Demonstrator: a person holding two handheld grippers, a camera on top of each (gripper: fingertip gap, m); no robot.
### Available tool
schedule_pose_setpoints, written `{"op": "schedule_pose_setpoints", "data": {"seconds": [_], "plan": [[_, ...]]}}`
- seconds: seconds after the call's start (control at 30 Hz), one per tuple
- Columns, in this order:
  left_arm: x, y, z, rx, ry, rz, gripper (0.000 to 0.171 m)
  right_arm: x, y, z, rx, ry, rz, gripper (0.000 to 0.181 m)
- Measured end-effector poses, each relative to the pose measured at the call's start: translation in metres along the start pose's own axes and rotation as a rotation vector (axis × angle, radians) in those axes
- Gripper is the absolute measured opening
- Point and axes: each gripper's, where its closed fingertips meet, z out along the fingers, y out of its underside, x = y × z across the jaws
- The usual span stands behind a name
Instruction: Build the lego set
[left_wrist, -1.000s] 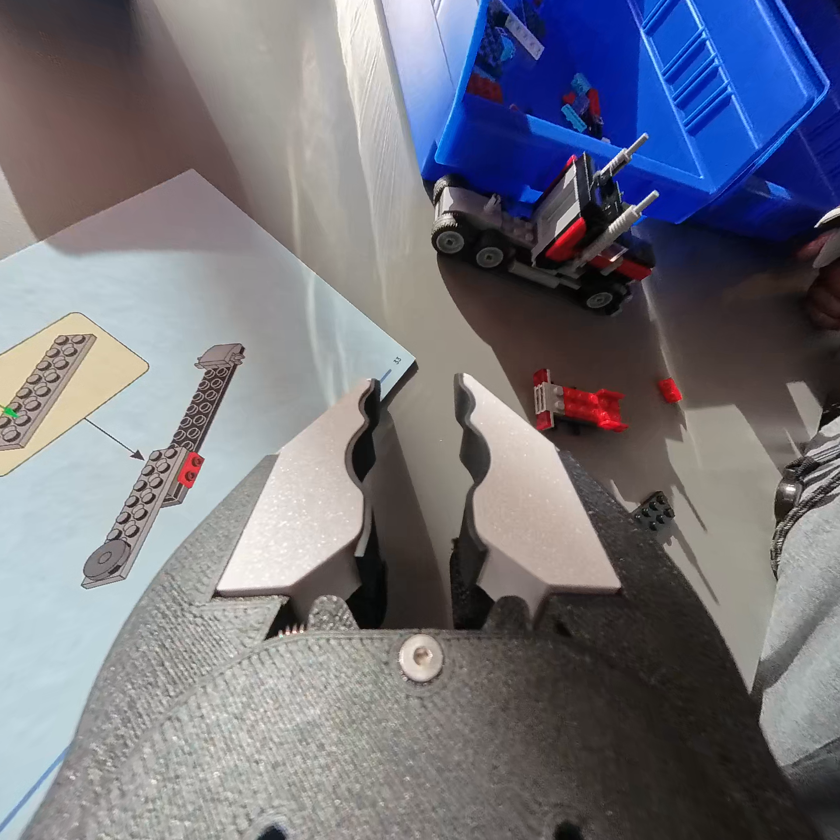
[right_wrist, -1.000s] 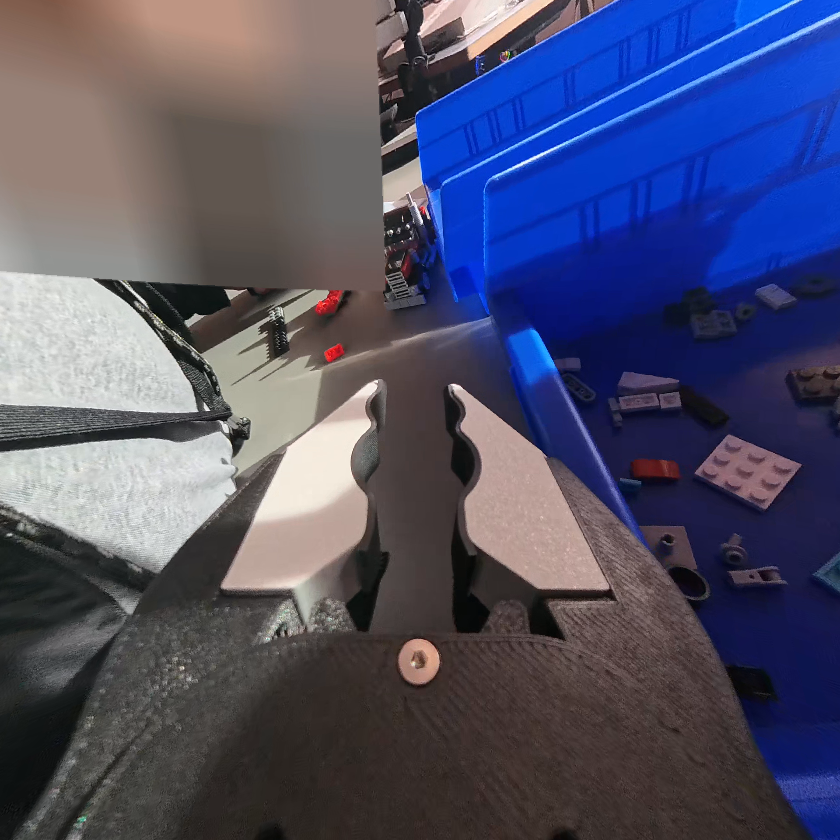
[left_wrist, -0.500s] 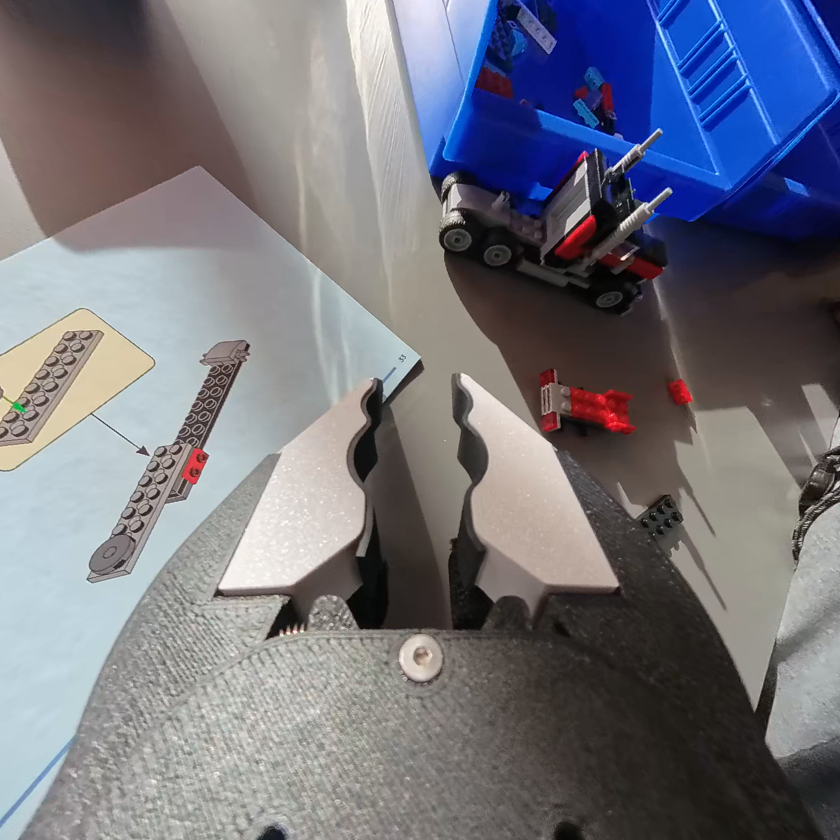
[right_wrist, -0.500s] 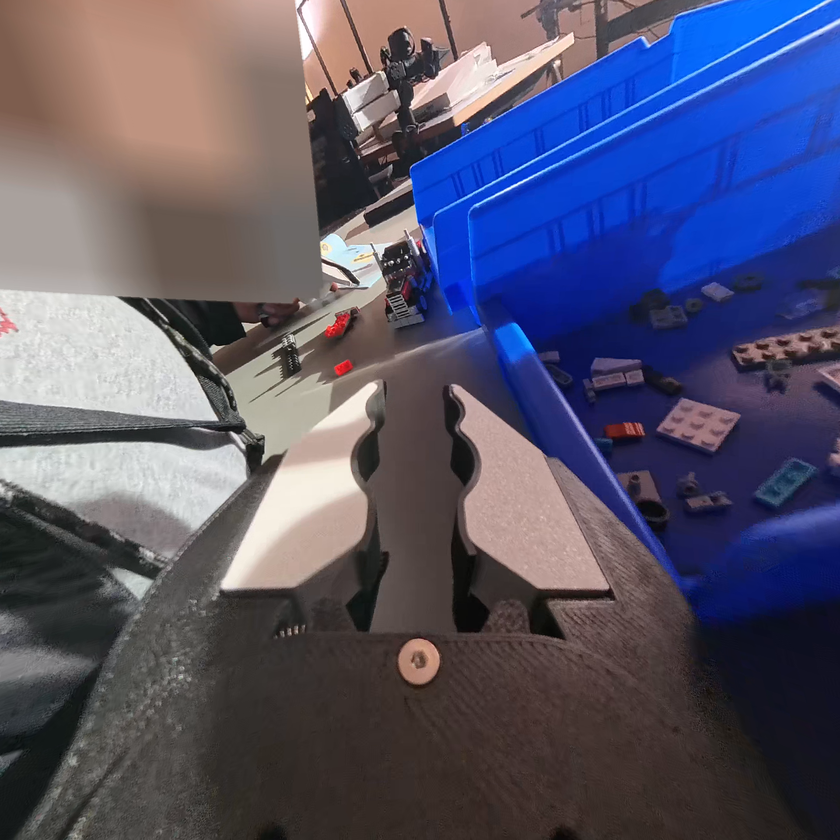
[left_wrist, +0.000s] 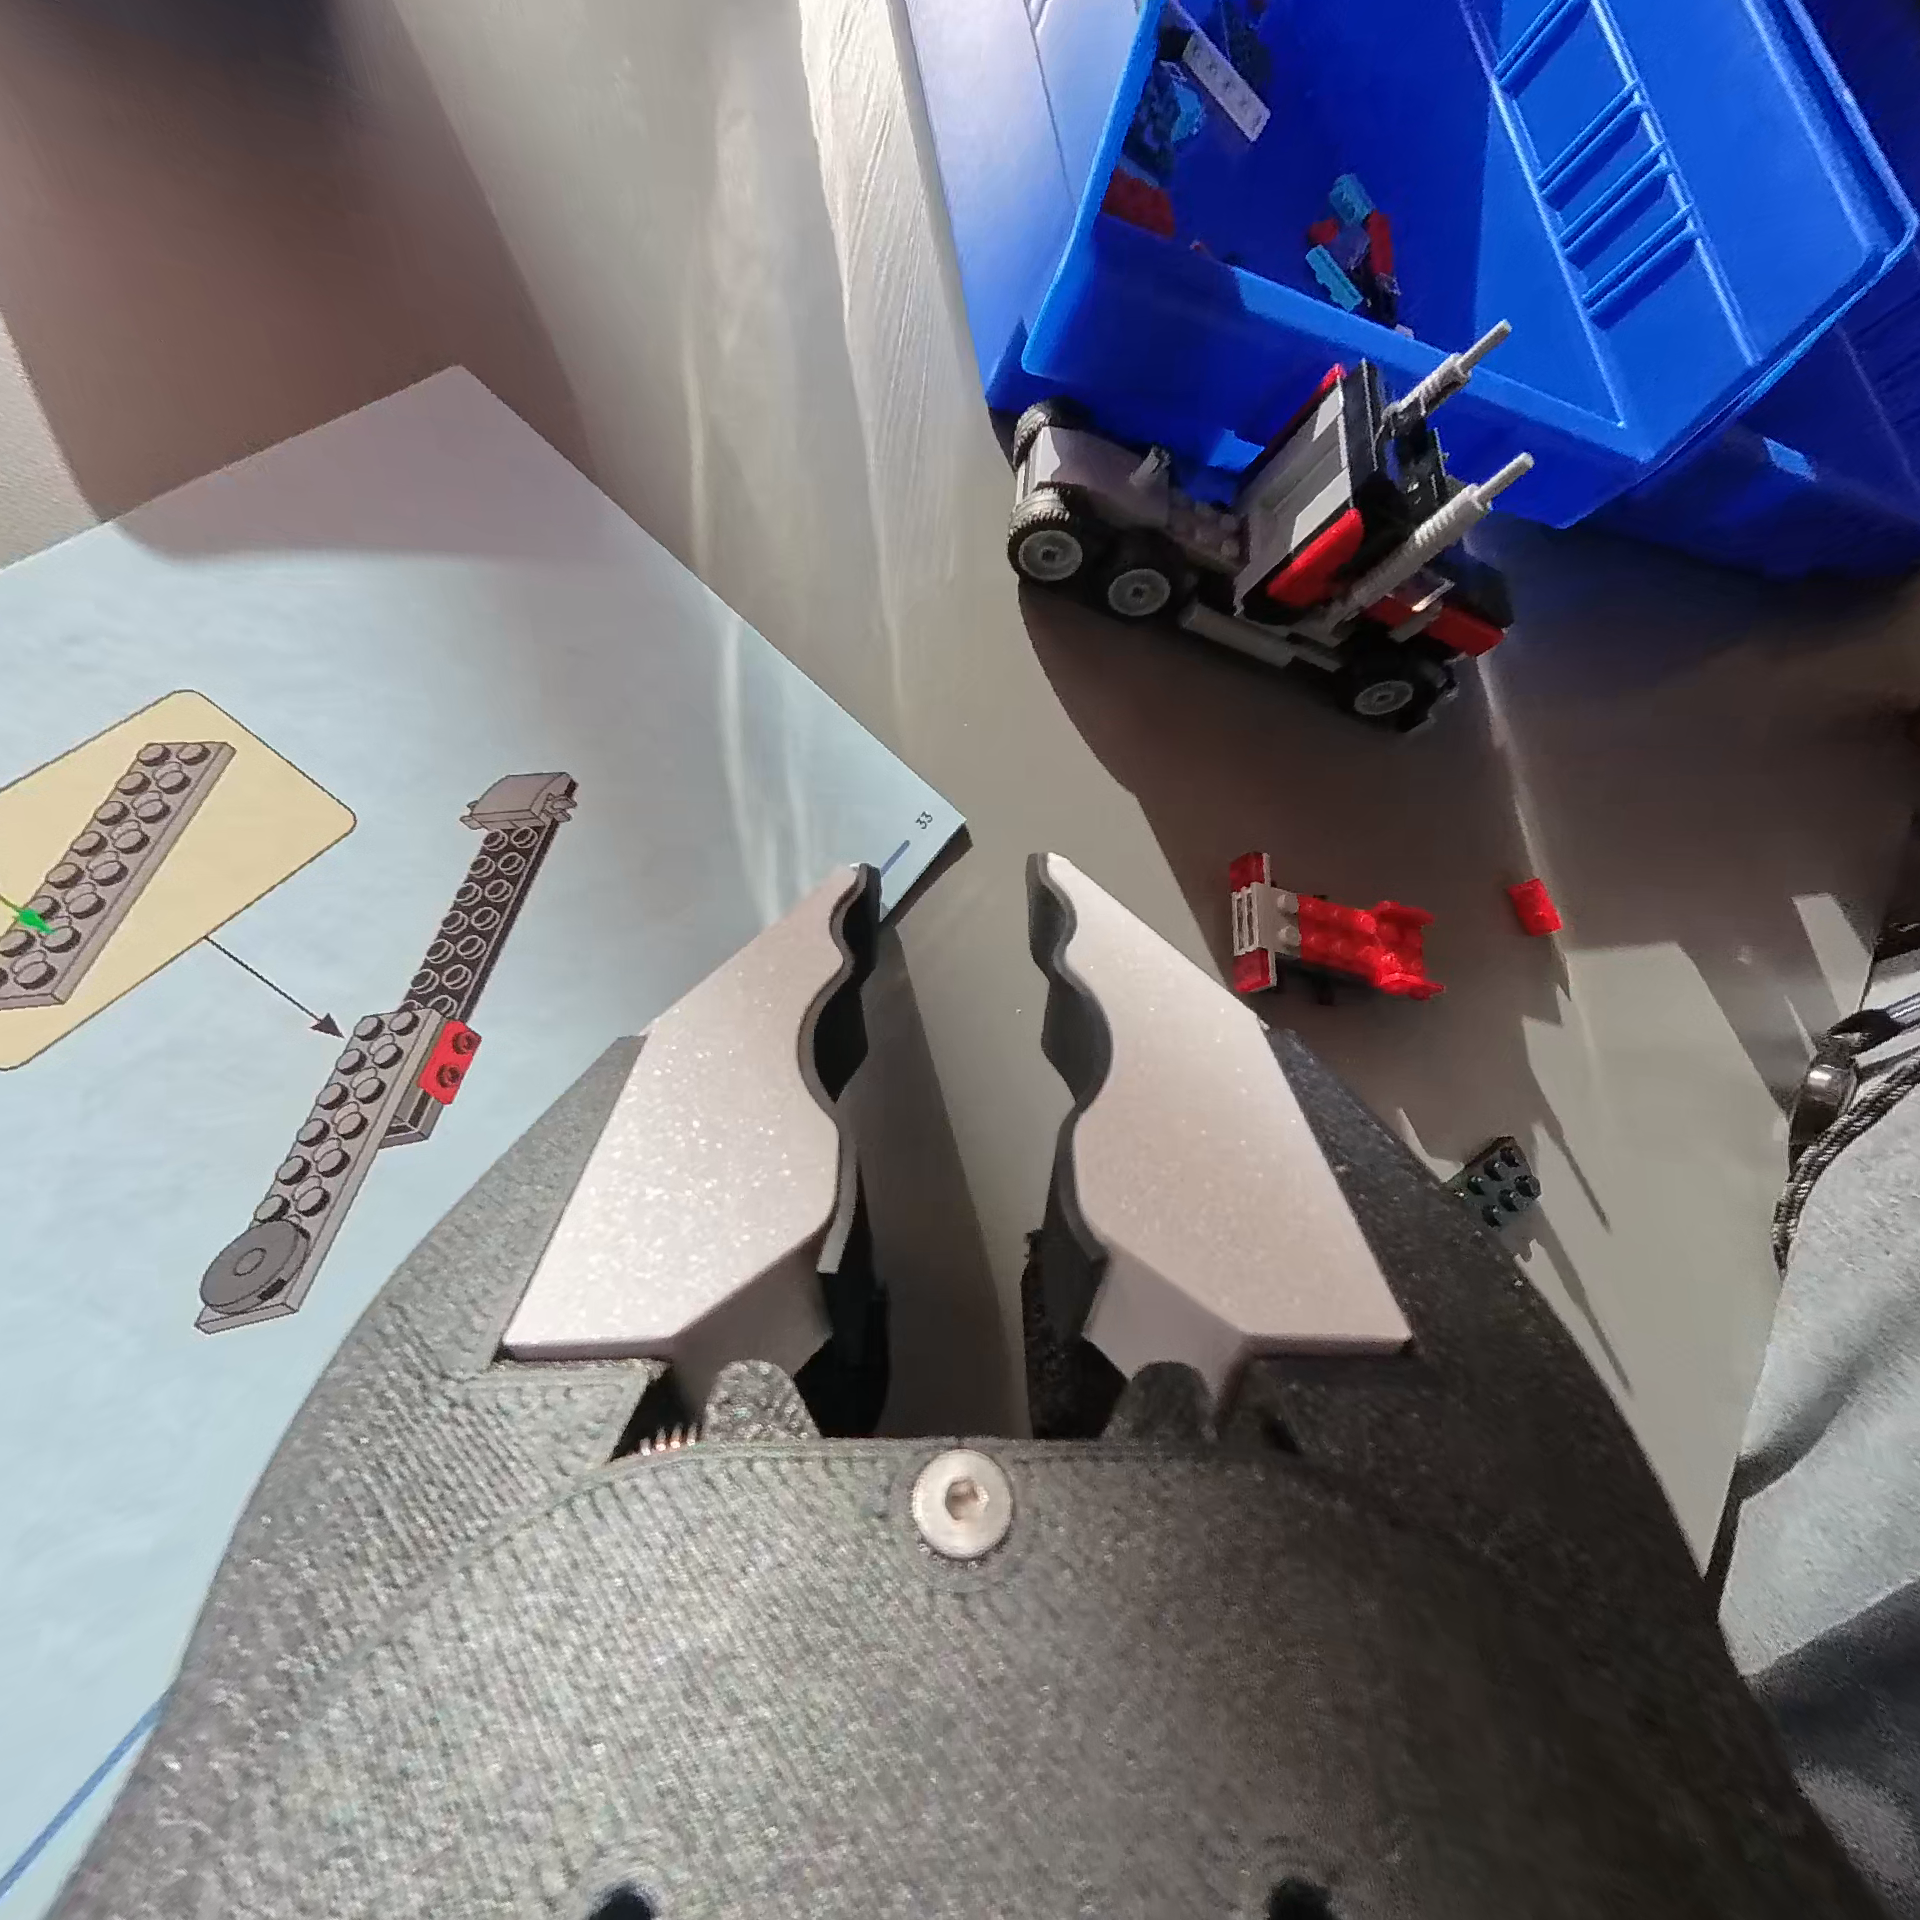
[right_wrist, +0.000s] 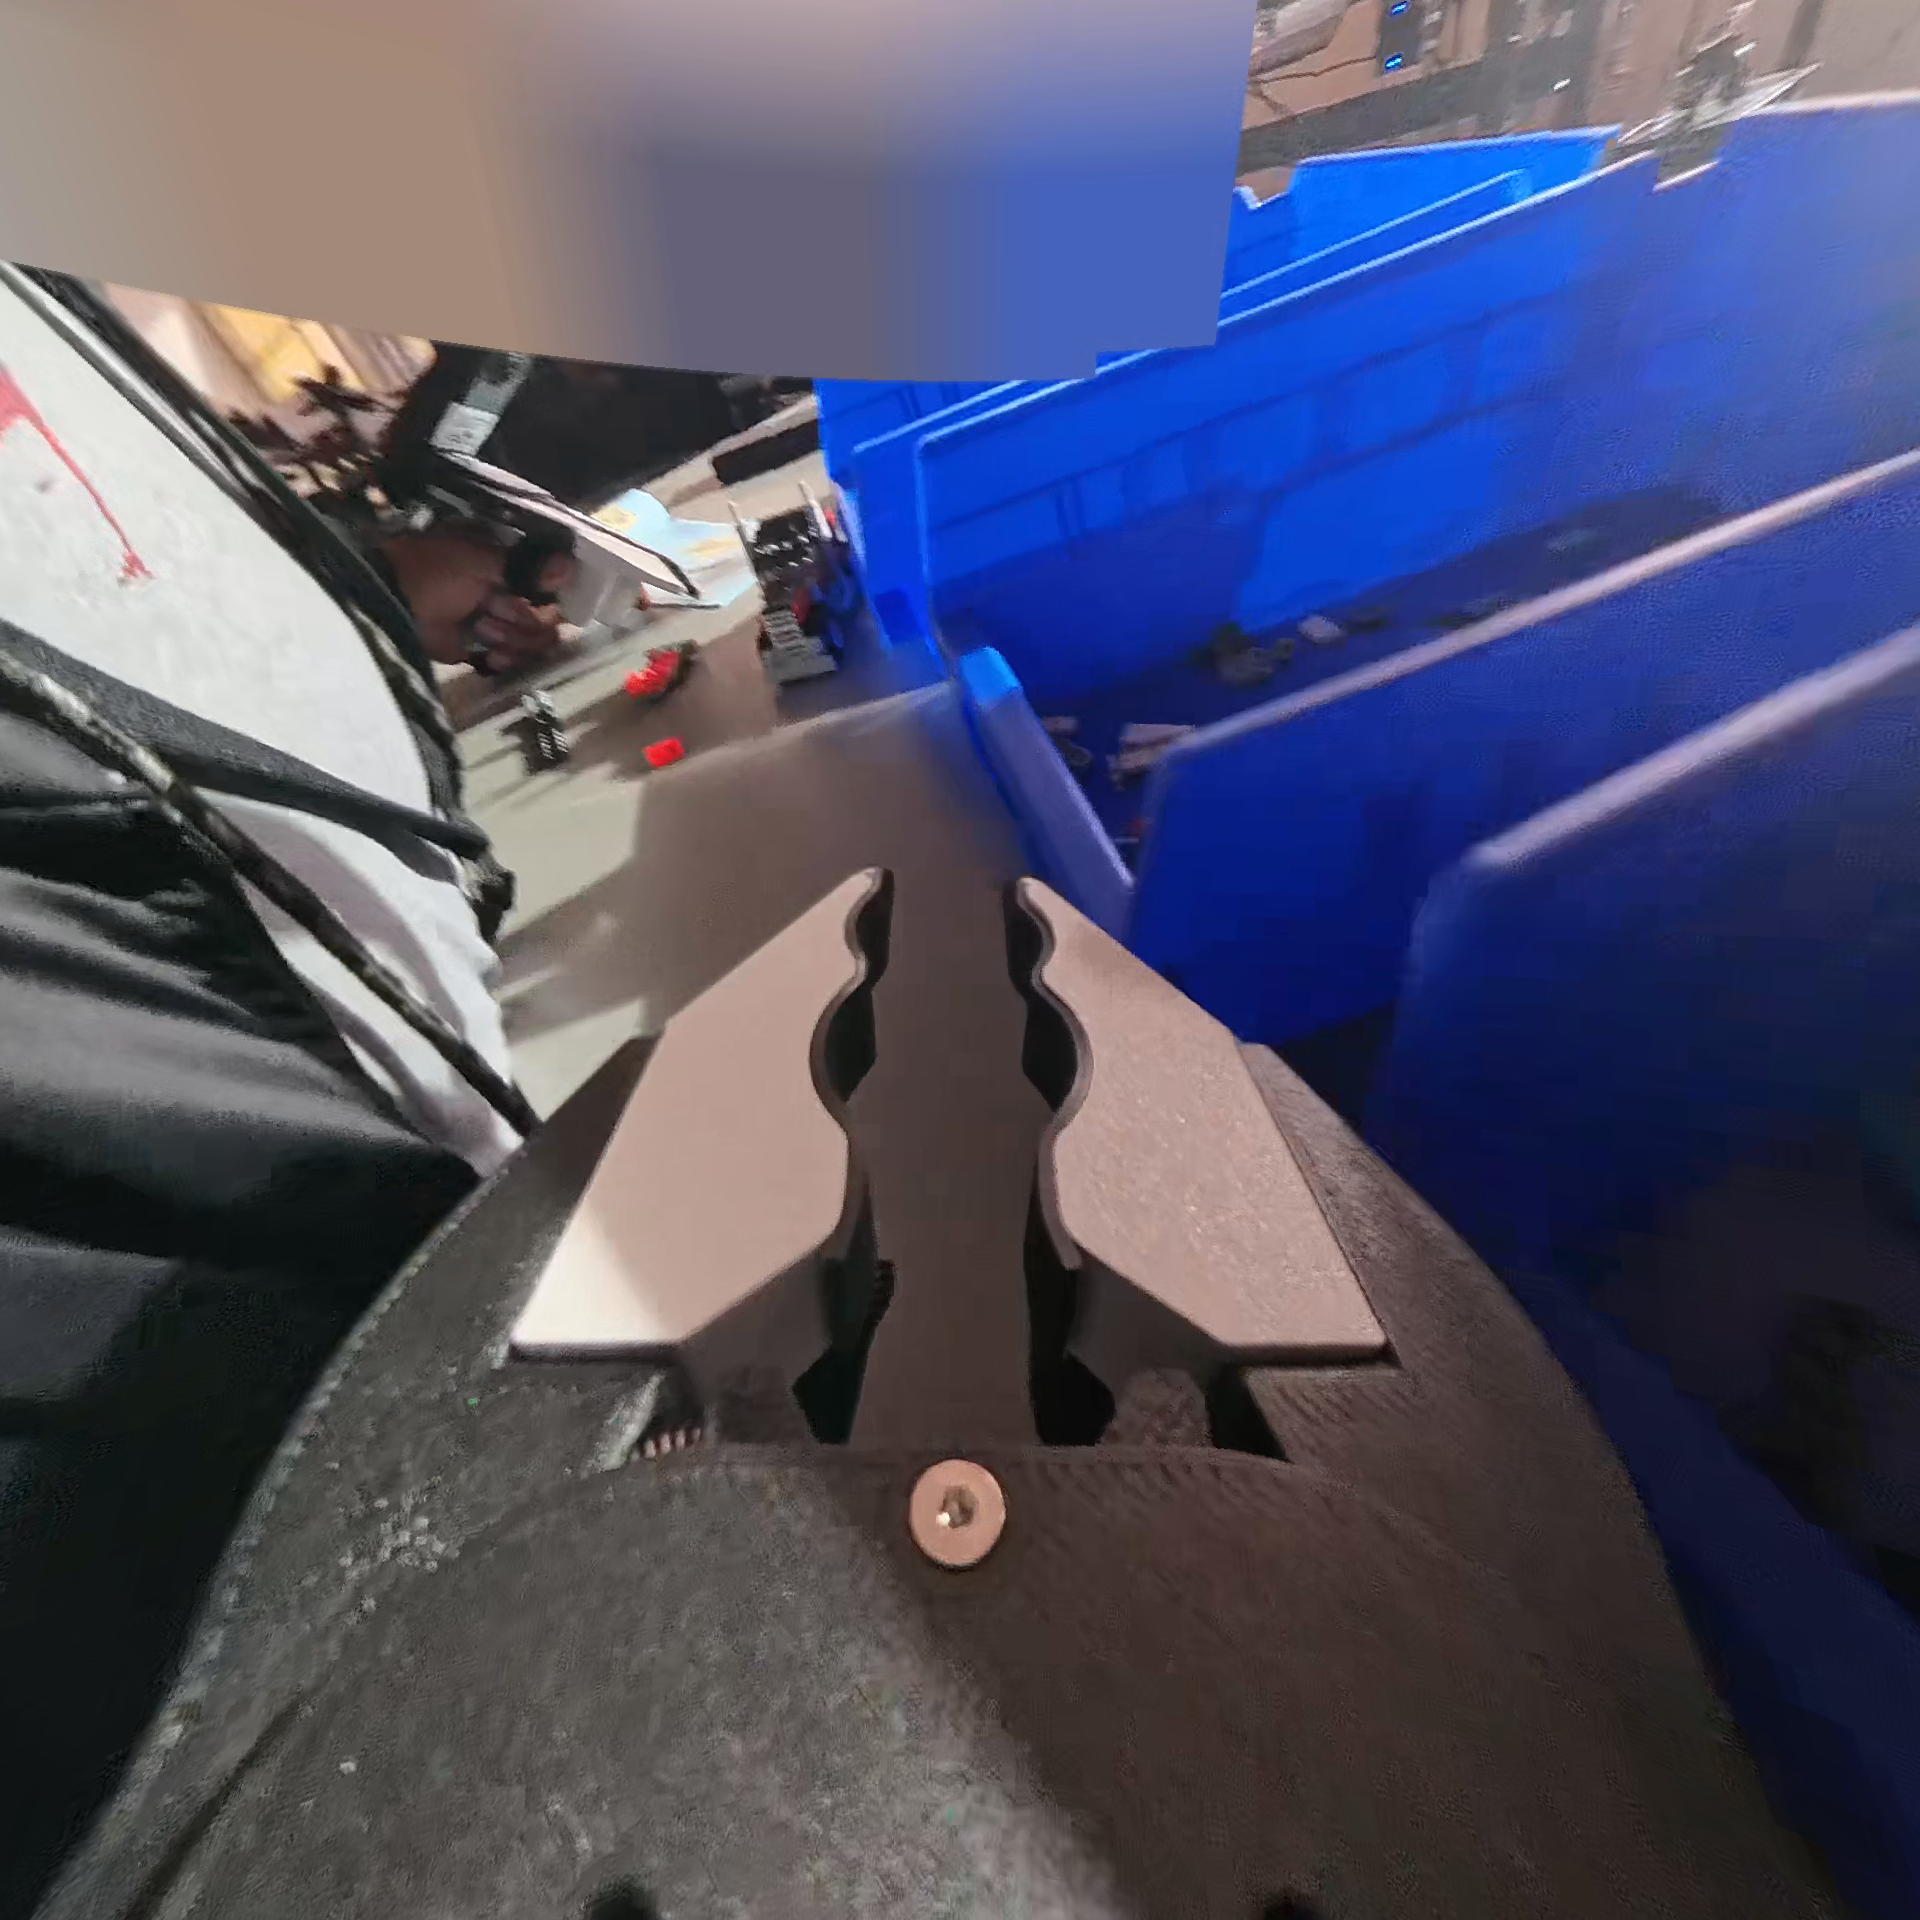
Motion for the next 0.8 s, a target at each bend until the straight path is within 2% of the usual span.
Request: {"op": "schedule_pose_setpoints", "data": {"seconds": [0.17, 0.33, 0.57, 0.8], "plan": [[-0.002, 0.000, 0.000, 0.000, -0.010, -0.006, 0.028, 0.017, 0.007, -0.028, -0.023, 0.084, -0.084, 0.021], [-0.003, 0.000, 0.001, -0.001, -0.033, 0.002, 0.025, 0.019, 0.004, -0.037, 0.002, 0.061, -0.080, 0.020], [-0.003, -0.001, 0.001, -0.003, -0.026, -0.001, 0.025, 0.022, 0.000, -0.038, 0.029, 0.049, -0.052, 0.020], [-0.002, 0.000, 0.001, -0.003, -0.030, 0.010, 0.026, 0.028, 0.005, -0.025, -0.039, 0.149, -0.099, 0.021]]}}
